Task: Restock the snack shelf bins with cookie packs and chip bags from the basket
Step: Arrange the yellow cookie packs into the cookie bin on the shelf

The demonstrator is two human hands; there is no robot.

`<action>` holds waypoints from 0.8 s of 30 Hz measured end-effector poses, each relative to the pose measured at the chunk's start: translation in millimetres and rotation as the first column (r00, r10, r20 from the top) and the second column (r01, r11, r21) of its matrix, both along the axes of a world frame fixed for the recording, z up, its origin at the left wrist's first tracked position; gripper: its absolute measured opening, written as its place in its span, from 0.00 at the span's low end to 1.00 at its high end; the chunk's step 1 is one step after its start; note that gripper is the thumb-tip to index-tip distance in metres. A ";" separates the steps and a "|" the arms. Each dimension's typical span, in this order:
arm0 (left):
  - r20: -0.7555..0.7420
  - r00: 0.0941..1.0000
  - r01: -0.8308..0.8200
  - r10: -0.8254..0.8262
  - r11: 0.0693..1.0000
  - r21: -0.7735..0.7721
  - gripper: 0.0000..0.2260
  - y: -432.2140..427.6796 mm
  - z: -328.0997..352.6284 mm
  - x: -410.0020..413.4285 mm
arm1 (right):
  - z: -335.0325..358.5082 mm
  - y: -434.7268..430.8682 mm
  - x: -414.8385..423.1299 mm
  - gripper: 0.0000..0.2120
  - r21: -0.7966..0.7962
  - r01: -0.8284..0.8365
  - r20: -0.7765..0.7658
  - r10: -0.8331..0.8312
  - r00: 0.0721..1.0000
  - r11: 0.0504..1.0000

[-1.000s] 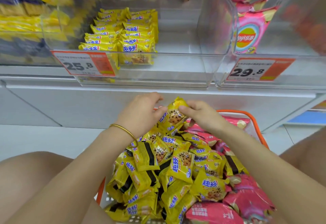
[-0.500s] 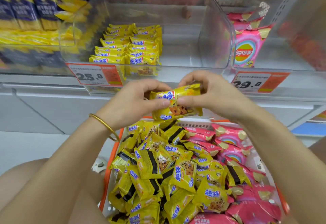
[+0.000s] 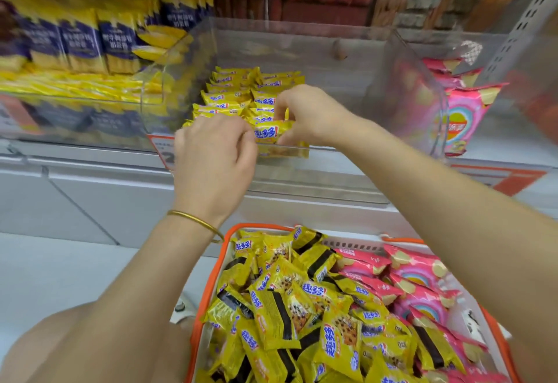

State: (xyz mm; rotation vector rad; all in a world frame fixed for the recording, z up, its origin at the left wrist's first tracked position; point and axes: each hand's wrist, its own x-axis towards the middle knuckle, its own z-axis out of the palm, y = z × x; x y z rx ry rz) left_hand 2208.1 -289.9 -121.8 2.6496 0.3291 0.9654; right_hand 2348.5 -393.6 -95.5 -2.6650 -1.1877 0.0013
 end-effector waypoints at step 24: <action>-0.068 0.968 0.246 -0.241 0.966 0.079 0.09 -62.2 -31.5 -39.3 | -98.0 -115.0 -79.6 0.10 -0.181 0.050 -0.302 -0.103 0.948 0.982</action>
